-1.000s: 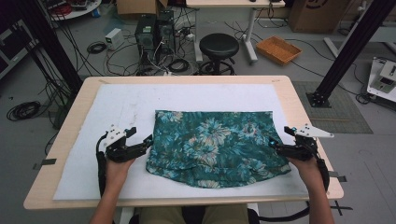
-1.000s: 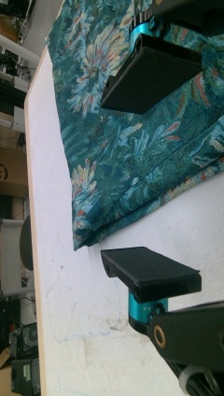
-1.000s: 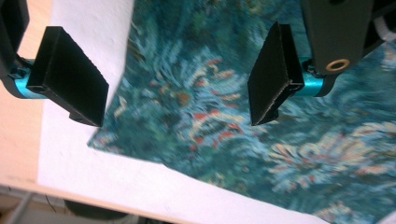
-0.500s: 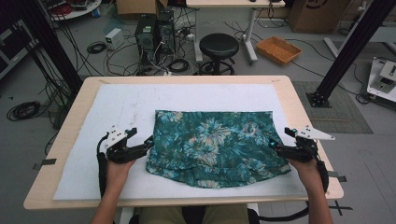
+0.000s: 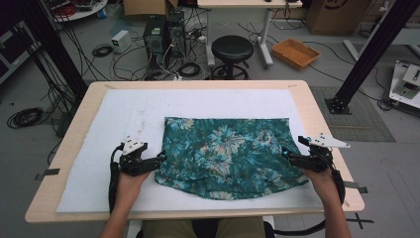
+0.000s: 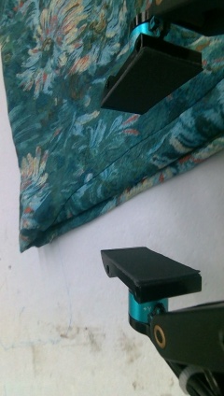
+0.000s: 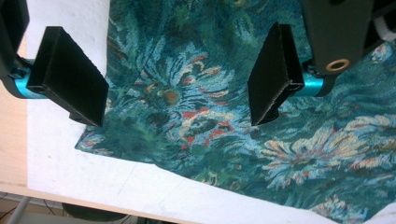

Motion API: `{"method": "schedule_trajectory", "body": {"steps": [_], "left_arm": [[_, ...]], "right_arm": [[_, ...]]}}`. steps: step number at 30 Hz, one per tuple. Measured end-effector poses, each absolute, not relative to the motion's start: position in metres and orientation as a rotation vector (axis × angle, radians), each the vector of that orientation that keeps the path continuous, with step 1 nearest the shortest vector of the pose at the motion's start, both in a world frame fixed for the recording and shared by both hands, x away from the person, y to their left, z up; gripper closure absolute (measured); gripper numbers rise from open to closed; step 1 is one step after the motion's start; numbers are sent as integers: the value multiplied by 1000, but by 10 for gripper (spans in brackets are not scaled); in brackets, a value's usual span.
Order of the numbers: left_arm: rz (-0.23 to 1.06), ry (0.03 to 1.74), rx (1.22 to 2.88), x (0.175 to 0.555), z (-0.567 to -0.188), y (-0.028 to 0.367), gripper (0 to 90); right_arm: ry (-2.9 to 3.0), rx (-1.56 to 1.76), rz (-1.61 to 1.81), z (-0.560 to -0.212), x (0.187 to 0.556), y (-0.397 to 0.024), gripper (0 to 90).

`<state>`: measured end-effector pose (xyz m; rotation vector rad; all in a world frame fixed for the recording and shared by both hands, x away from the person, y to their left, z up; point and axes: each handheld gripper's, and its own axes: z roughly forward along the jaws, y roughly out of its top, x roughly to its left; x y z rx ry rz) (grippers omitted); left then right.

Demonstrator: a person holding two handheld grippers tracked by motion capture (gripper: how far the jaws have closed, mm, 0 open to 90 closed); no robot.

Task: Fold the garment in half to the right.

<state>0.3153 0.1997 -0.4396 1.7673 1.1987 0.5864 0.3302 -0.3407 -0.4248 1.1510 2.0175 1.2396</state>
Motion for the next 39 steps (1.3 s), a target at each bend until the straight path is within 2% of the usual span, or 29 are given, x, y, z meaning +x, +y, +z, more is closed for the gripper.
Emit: {"method": "schedule_trajectory", "body": {"steps": [10, 14, 21, 28, 39], "left_arm": [[538, 1280, 1904, 311, -446, 182, 236], [545, 1327, 1940, 307, -449, 180, 303], [564, 1305, 1926, 300, -452, 179, 370], [562, 1236, 1942, 293, -452, 176, 571], [537, 1282, 1918, 289, -451, 176, 652]], "right_arm": [[2023, 1149, 1244, -425, 329, -338, 208], [2030, 1146, 1243, -426, 330, -336, 207], [2033, 1159, 1257, -423, 331, -328, 208], [2087, 1094, 1304, -413, 334, -302, 208], [2281, 942, 1380, -393, 361, -239, 208]]}}
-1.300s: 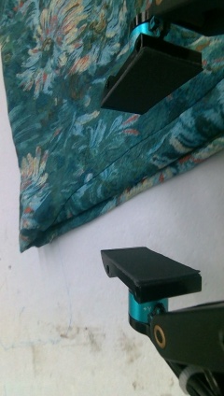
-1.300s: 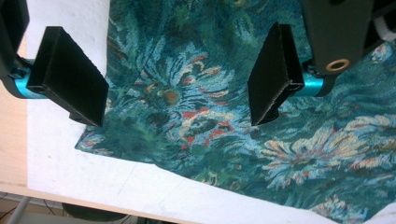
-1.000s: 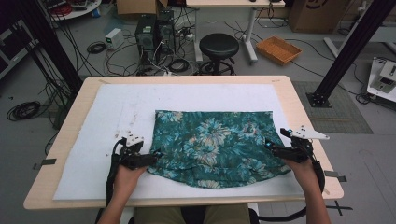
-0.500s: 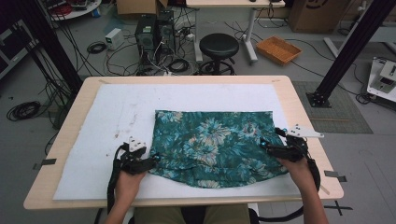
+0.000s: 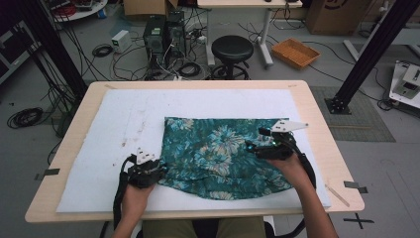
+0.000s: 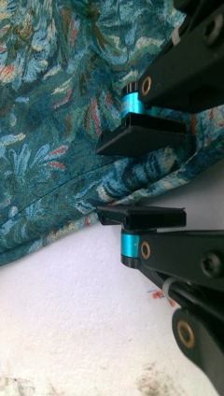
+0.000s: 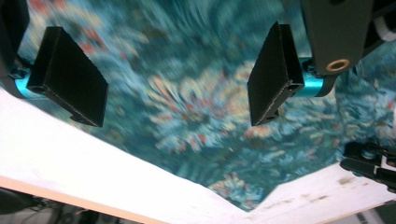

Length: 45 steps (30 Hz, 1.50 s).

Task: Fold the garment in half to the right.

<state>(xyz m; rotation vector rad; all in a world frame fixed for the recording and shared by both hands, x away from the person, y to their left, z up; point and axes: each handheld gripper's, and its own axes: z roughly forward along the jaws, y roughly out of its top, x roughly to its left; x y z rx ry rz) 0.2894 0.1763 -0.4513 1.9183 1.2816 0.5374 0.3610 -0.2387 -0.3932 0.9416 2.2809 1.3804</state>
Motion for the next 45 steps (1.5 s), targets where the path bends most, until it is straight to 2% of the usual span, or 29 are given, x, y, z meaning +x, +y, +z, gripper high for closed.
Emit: {"method": "schedule_trajectory", "body": {"steps": [9, 17, 25, 32, 37, 42, 45], "left_arm": [[517, 1263, 1938, 287, -450, 173, 844], [484, 1245, 1921, 289, -452, 177, 849], [437, 1274, 1910, 291, -451, 180, 848], [417, 1296, 1896, 291, -450, 181, 845], [393, 1310, 1874, 291, -451, 183, 843], [380, 1317, 1865, 292, -451, 184, 842], [372, 1315, 1864, 292, -451, 185, 842]], "right_arm": [[2388, 824, 1370, -379, 392, -177, 208], [2420, 598, 1195, -379, 413, -107, 207], [2517, 687, 1177, -385, 439, -43, 208], [2548, 674, 1107, -395, 459, -11, 211], [2558, 714, 1058, -403, 476, 4, 273], [2602, 729, 979, -415, 487, 20, 388], [2626, 737, 963, -421, 491, 29, 424]]}}
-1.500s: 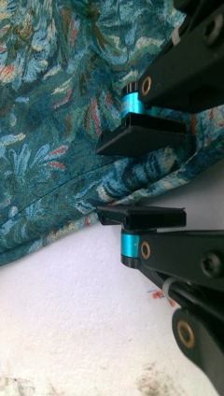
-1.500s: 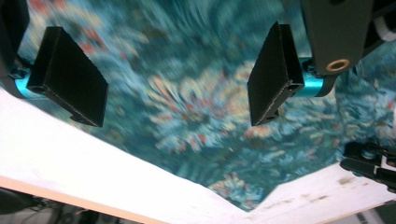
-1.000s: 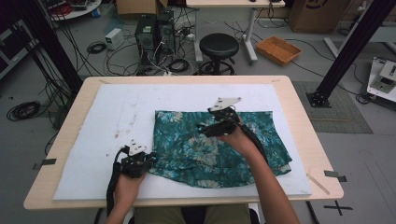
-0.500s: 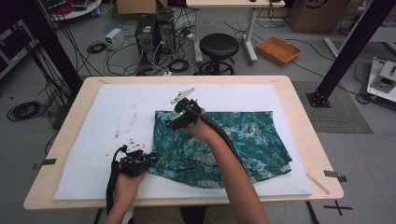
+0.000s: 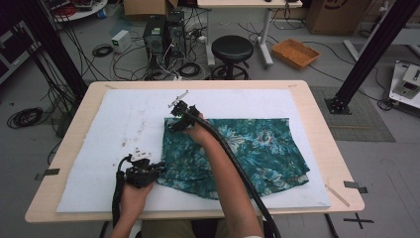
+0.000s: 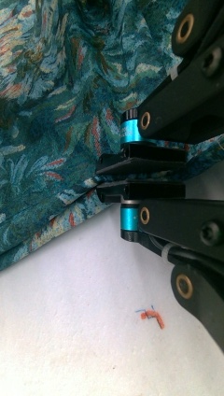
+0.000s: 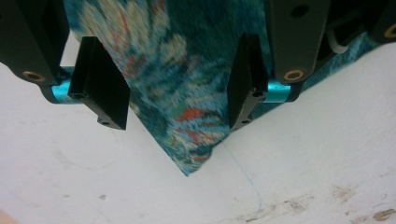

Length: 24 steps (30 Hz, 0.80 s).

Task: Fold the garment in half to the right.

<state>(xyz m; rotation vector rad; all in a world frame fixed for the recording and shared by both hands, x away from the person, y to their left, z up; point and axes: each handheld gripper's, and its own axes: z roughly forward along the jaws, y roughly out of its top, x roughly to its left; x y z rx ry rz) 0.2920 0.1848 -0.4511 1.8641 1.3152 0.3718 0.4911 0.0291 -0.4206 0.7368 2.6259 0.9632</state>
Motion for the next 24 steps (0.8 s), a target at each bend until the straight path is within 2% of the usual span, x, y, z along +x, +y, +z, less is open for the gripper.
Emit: {"method": "schedule_trajectory", "body": {"steps": [9, 15, 20, 24], "left_arm": [[336, 1328, 1845, 293, -451, 188, 843], [323, 1332, 1843, 294, -451, 190, 847], [320, 1337, 1840, 295, -451, 190, 864], [338, 1335, 1845, 294, -451, 189, 870]], "right_arm": [[2634, 725, 941, -435, 502, 46, 573], [2657, 749, 975, -439, 506, 45, 717], [2659, 703, 983, -440, 506, 47, 892], [2652, 671, 971, -440, 504, 48, 900]]}}
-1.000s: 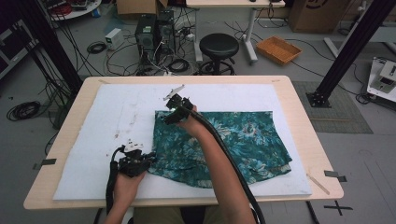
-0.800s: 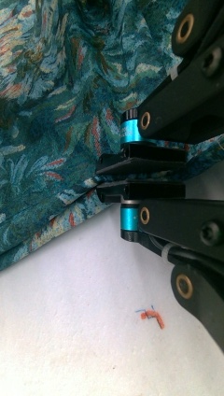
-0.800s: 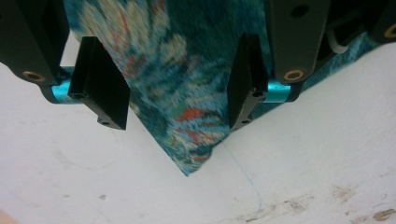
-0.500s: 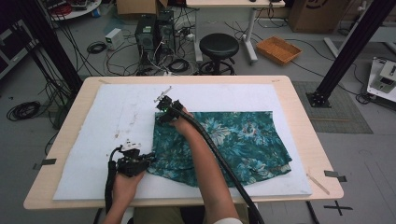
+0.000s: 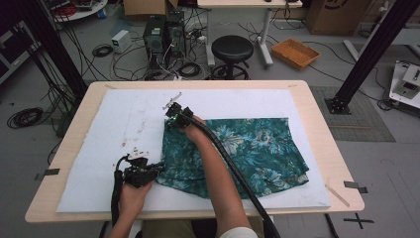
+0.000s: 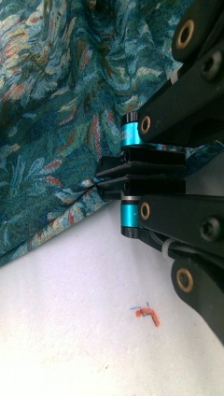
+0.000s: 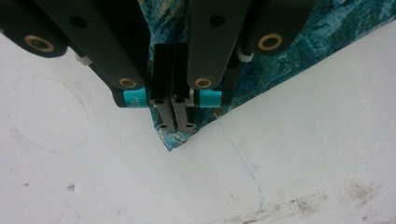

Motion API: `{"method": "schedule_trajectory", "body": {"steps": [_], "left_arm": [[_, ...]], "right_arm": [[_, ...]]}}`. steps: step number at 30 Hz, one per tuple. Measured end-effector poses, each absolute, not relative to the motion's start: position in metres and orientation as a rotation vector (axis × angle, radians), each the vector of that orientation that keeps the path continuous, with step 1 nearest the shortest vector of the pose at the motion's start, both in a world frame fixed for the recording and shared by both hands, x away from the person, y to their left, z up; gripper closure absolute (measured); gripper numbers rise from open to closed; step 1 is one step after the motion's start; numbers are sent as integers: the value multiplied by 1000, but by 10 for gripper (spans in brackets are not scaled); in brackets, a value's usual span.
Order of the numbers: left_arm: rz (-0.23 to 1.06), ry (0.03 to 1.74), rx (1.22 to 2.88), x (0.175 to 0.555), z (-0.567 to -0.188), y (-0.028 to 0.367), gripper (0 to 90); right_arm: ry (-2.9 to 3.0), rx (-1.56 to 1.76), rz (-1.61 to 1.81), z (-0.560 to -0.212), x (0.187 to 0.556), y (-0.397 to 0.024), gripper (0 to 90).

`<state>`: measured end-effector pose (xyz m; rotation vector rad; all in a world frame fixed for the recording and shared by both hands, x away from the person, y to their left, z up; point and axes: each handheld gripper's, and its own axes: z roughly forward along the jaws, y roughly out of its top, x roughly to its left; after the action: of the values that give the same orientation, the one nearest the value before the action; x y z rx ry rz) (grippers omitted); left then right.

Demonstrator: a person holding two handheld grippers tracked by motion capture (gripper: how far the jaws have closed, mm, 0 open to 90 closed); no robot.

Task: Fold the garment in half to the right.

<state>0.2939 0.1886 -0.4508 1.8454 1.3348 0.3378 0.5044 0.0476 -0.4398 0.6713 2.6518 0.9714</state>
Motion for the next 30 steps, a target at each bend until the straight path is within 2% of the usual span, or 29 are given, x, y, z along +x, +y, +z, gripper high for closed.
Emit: {"method": "schedule_trajectory", "body": {"steps": [5, 6, 8, 11, 14, 17, 18, 19, 25, 30], "left_arm": [[345, 1331, 1836, 293, -450, 188, 872], [334, 1333, 1840, 293, -450, 188, 872], [335, 1333, 1842, 293, -451, 188, 872], [328, 1332, 1842, 294, -451, 189, 872], [325, 1327, 1843, 294, -451, 189, 872], [325, 1328, 1843, 294, -451, 189, 871], [324, 1332, 1841, 294, -451, 189, 871], [325, 1332, 1841, 294, -451, 189, 871], [334, 1330, 1832, 293, -450, 189, 872], [302, 1284, 1752, 290, -438, 193, 873]], "right_arm": [[2640, 654, 945, -438, 502, 50, 900], [2633, 656, 947, -438, 501, 50, 876], [2597, 693, 967, -437, 502, 51, 650], [2593, 739, 978, -439, 505, 52, 632], [2594, 736, 967, -441, 506, 54, 636], [2633, 721, 991, -441, 507, 54, 795], [2640, 709, 994, -441, 506, 55, 885], [2638, 706, 992, -441, 505, 56, 900], [2649, 731, 1025, -442, 507, 53, 900], [2612, 676, 1044, -431, 501, 49, 900]]}}
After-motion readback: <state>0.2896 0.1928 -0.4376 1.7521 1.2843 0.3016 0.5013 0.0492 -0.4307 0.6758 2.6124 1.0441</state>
